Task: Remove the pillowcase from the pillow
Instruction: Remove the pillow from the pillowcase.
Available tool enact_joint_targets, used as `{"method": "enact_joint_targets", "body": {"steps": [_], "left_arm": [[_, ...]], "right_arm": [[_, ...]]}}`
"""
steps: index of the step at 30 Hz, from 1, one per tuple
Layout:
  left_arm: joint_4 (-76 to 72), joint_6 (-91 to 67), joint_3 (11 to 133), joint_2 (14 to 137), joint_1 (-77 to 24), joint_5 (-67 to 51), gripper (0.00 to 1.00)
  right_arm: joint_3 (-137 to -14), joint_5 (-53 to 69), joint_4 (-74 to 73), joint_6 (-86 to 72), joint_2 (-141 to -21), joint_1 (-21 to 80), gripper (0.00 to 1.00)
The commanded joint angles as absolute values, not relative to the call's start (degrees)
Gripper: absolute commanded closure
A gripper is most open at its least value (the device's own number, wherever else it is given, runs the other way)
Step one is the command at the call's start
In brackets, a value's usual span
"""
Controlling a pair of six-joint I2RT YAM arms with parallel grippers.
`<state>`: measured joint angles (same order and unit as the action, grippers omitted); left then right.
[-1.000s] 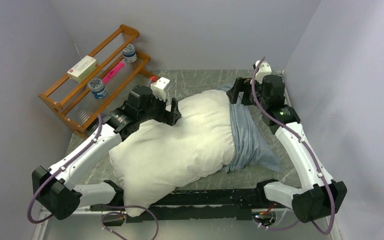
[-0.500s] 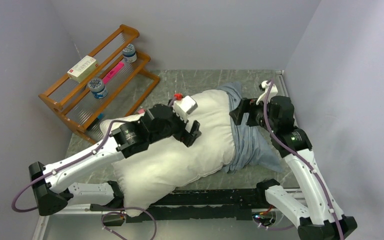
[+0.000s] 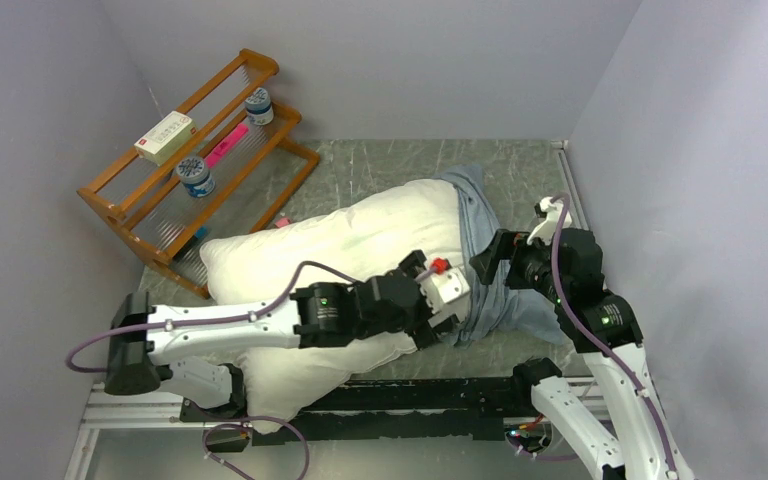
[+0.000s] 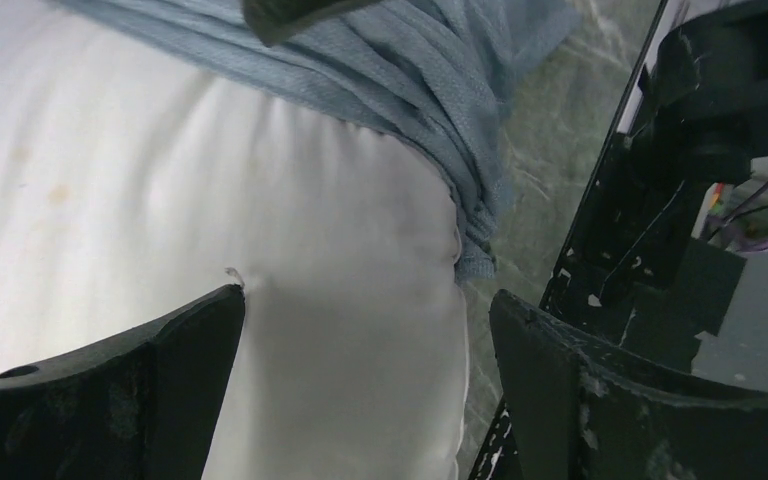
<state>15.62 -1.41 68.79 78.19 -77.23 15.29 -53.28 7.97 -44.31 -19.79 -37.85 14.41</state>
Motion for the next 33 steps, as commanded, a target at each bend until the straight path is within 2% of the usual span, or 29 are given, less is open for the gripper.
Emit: {"method": "enact_joint_targets", "body": {"steps": [1, 11, 22, 33], "left_arm": [[10.8, 3.1, 72.7, 82.2, -80.2, 22.7, 0.03], [8.3, 3.9, 71.0, 90.6, -80.4, 38.6, 0.03], [5.5, 0.9, 67.2, 94.3, -73.8, 36.0, 0.04], [5.9, -2.9, 64.0, 94.3, -68.8, 34.2, 0.2]], "right_arm": [[-53.5, 5.1, -47.6, -22.4, -36.7, 14.5, 0.02], [-52.0, 5.8, -49.0, -24.3, -34.7, 14.5, 0.03], [-47.6, 6.0, -47.4, -26.6, -37.8, 14.5, 0.07], [-42.7, 0.6, -40.9, -27.1, -41.6, 14.5, 0.12]]}}
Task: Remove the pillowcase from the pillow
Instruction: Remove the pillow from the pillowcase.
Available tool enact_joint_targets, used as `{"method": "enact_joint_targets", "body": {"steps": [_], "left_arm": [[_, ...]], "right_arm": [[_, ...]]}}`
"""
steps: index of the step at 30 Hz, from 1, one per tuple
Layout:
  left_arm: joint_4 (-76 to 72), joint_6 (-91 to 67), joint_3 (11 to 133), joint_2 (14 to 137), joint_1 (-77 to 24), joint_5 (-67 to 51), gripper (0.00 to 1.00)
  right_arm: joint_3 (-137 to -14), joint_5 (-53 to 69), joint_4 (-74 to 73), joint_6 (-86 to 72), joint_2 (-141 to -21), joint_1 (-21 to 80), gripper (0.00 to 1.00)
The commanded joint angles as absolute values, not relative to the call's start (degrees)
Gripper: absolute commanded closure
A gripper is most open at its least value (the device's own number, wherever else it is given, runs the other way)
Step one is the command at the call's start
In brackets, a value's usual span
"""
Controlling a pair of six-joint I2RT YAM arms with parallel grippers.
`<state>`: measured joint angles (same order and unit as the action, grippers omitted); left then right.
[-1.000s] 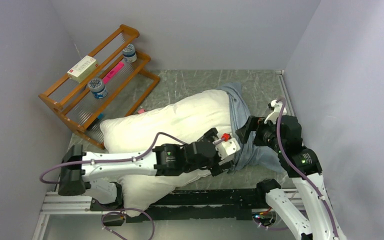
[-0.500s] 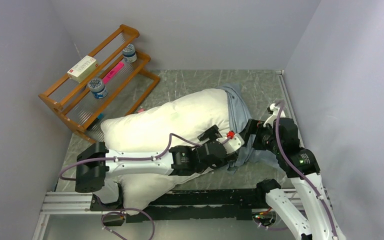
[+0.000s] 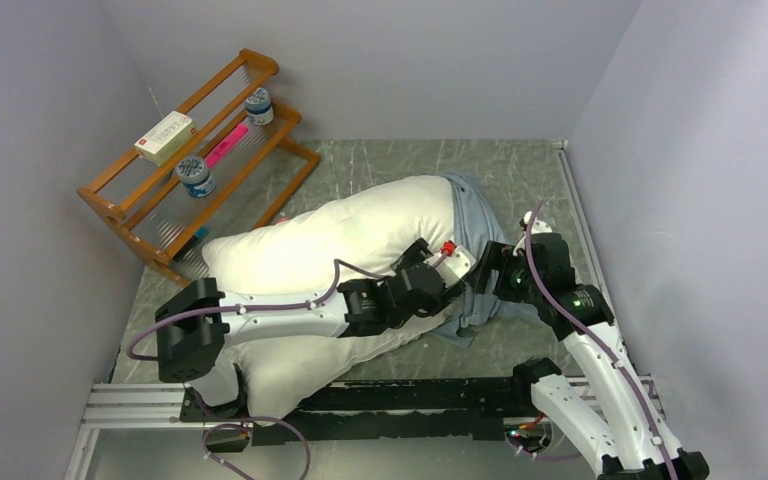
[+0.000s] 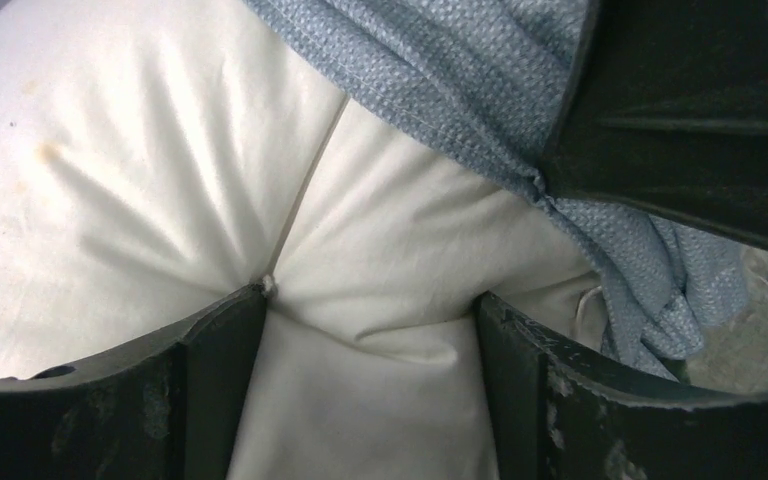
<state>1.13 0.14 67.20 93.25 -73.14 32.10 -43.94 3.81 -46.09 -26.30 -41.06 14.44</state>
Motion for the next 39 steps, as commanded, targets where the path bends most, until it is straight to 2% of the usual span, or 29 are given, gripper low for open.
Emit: {"method": "enact_joint_targets", "body": {"steps": [1, 3, 6, 12, 16, 21, 26, 36, 39], "left_arm": [[5.9, -3.2, 63.5, 94.0, -68.3, 34.0, 0.23], [5.7, -3.8, 62.4, 93.4, -67.4, 33.8, 0.3], [6.0, -4.5, 60.6, 92.5, -66.5, 34.0, 0.43], [6.1, -6.1, 57.5, 90.2, -64.1, 34.2, 0.81], [6.7, -6.9, 55.8, 88.5, -63.0, 34.3, 0.95], [8.0, -8.4, 53.6, 86.1, -61.8, 33.9, 0.95], [8.6, -10.9, 50.0, 83.1, -60.4, 32.9, 0.95], [11.7, -16.4, 45.6, 77.3, -57.7, 32.9, 0.95], [11.8, -17.4, 44.9, 75.5, -57.0, 32.0, 0.95]], "right_arm": [[-42.6, 0.3, -40.4, -27.1, -42.1, 14.5, 0.13], [-42.7, -0.7, -39.6, -27.1, -43.0, 14.5, 0.15], [-43.3, -3.3, -38.8, -26.7, -43.8, 14.5, 0.23], [-44.7, -8.6, -39.0, -26.1, -45.0, 14.4, 0.34], [-45.1, -11.9, -38.7, -26.9, -44.6, 14.5, 0.4], [-46.0, -14.6, -39.0, -27.2, -45.3, 14.5, 0.49], [-47.3, -17.0, -39.5, -27.4, -45.3, 14.4, 0.62], [-50.9, -24.2, -40.7, -27.1, -45.3, 14.4, 0.98], [-51.7, -26.7, -40.9, -26.9, -45.1, 14.4, 1.0]]}}
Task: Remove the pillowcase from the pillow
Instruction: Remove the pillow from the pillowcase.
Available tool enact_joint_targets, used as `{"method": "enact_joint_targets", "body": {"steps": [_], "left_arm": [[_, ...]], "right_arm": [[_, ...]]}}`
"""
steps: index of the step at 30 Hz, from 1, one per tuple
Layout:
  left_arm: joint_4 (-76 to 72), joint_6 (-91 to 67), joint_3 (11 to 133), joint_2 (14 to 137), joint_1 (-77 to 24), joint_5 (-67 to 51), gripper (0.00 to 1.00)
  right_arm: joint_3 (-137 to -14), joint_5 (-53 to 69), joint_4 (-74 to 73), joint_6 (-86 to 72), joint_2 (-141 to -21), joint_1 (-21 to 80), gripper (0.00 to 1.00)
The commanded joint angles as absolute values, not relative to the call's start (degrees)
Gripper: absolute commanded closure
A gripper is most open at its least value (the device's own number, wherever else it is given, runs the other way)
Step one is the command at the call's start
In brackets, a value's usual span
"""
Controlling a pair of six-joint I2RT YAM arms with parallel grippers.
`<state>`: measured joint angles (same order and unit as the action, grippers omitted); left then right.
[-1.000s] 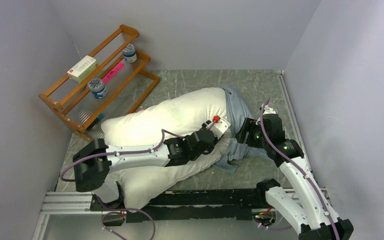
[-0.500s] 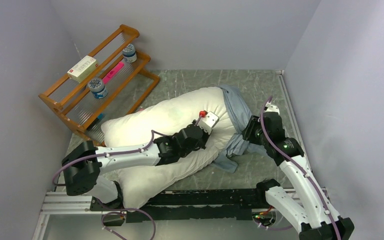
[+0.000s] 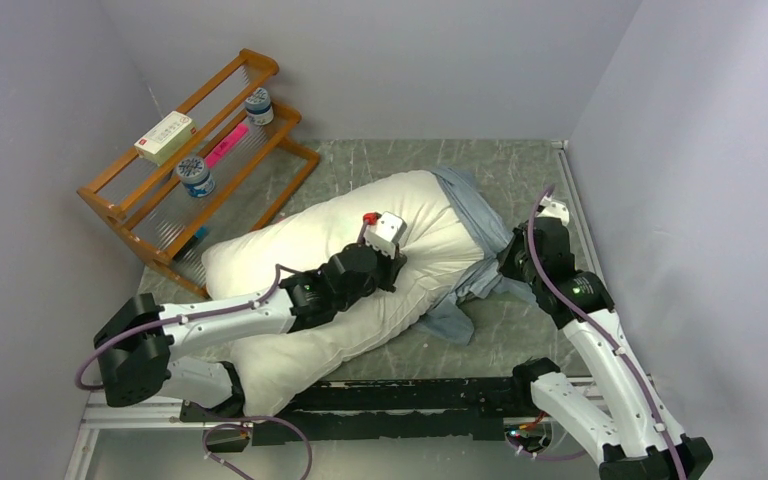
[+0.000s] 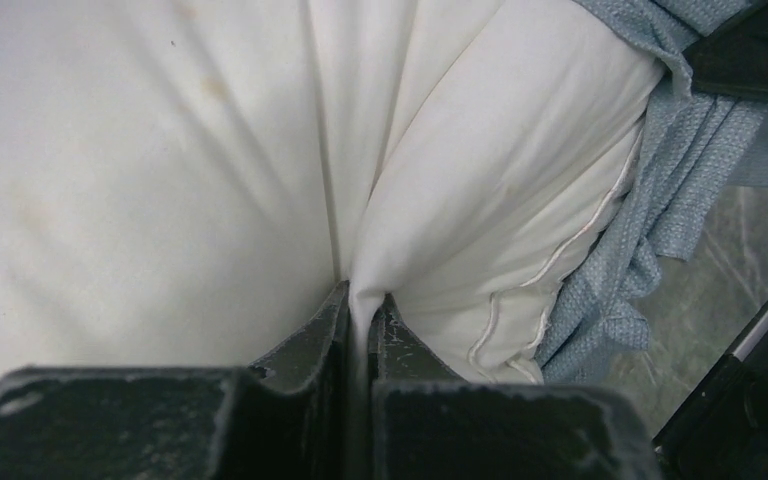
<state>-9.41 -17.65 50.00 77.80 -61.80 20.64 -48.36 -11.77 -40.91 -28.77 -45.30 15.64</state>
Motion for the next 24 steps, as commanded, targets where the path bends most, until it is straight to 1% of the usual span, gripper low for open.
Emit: {"method": "enact_joint_targets", "body": {"steps": [1, 17, 20, 24], "left_arm": [[11.9, -17.7, 44.7, 75.0, -56.9, 31.8, 0.95], [12.9, -20.3, 42.0, 69.1, -55.7, 31.1, 0.95], [12.9, -20.5, 41.5, 68.4, -55.6, 30.9, 0.95], [12.9, -20.7, 41.3, 67.9, -55.6, 30.4, 0.95]], "right_arm": [[-51.8, -27.2, -40.8, -26.8, -45.0, 14.4, 1.0], [-54.4, -36.7, -37.7, -25.1, -46.7, 14.2, 1.0], [-54.2, -36.8, -37.2, -25.9, -47.5, 14.2, 1.0], [-54.2, -33.3, -37.0, -27.3, -49.2, 14.2, 1.0]]}}
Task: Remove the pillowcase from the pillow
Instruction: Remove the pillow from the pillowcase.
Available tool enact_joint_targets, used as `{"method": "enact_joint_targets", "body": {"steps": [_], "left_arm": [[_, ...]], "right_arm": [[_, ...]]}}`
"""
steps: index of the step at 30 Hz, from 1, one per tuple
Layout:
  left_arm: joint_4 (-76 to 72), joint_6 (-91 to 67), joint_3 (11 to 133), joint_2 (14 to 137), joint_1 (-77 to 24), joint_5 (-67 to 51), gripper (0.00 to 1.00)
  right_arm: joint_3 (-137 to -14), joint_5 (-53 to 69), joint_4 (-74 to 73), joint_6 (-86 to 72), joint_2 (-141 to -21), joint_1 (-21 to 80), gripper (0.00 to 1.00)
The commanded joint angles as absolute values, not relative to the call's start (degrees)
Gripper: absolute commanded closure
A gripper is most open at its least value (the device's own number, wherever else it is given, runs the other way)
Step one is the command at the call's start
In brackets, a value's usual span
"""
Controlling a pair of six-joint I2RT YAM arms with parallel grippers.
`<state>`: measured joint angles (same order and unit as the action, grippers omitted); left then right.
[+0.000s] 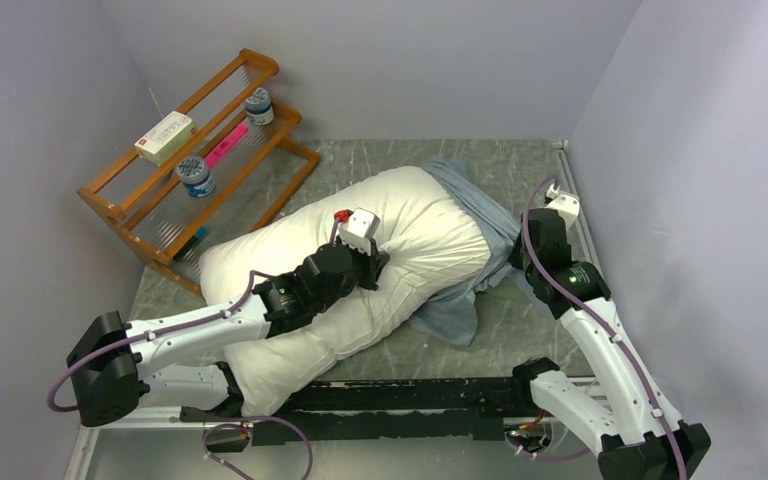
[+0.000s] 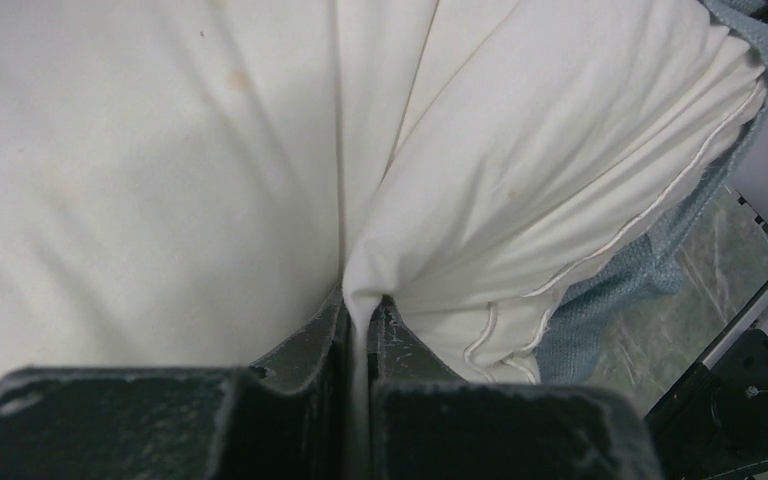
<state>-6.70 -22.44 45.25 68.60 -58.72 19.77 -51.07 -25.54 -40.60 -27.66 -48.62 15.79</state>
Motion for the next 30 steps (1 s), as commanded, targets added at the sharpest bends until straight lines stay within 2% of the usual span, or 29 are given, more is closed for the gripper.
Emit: {"method": "enact_joint_targets", "body": {"steps": [1, 3, 4, 5, 6, 7, 10, 13, 17, 23, 30], "left_arm": [[12.8, -20.7, 41.2, 67.9, -55.6, 30.2, 0.95], [12.5, -20.7, 41.1, 67.7, -55.5, 29.7, 0.95], [12.3, -20.7, 41.1, 67.8, -55.6, 29.3, 0.95], [12.1, -20.8, 41.1, 67.8, -55.6, 28.9, 0.95], [11.9, -20.7, 41.2, 67.9, -55.6, 28.4, 0.95], [11.8, -20.7, 41.2, 67.9, -55.6, 28.2, 0.95], [11.7, -20.6, 41.4, 68.1, -55.6, 27.9, 0.95], [11.3, -20.7, 41.5, 68.2, -55.6, 27.8, 0.95], [10.8, -20.7, 41.8, 68.8, -55.6, 27.2, 0.95], [10.6, -20.7, 42.2, 69.4, -55.5, 26.8, 0.95], [11.2, -20.7, 42.3, 69.2, -55.6, 27.2, 0.95]], "right_arm": [[-54.1, -31.7, -37.0, -27.7, -49.6, 14.2, 1.0], [-53.9, -28.6, -36.9, -28.2, -50.2, 14.2, 0.91], [-53.9, -26.5, -36.8, -28.0, -50.3, 14.2, 0.79], [-53.9, -25.7, -36.7, -27.4, -50.2, 14.2, 0.73], [-54.2, -23.9, -36.7, -26.6, -49.8, 14.2, 0.61], [-54.8, -22.3, -36.9, -25.6, -49.4, 14.2, 0.55], [-57.1, -17.4, -38.5, -21.1, -47.7, 14.2, 0.4], [-59.6, -12.5, -41.1, -17.0, -45.2, 14.2, 0.3], [-62.2, -5.1, -43.7, -13.6, -41.9, 14.2, 0.23], [-63.1, 6.8, -45.9, -13.0, -42.2, 14.2, 0.22], [-58.5, 13.4, -44.2, -19.6, -43.5, 14.2, 0.31]]}}
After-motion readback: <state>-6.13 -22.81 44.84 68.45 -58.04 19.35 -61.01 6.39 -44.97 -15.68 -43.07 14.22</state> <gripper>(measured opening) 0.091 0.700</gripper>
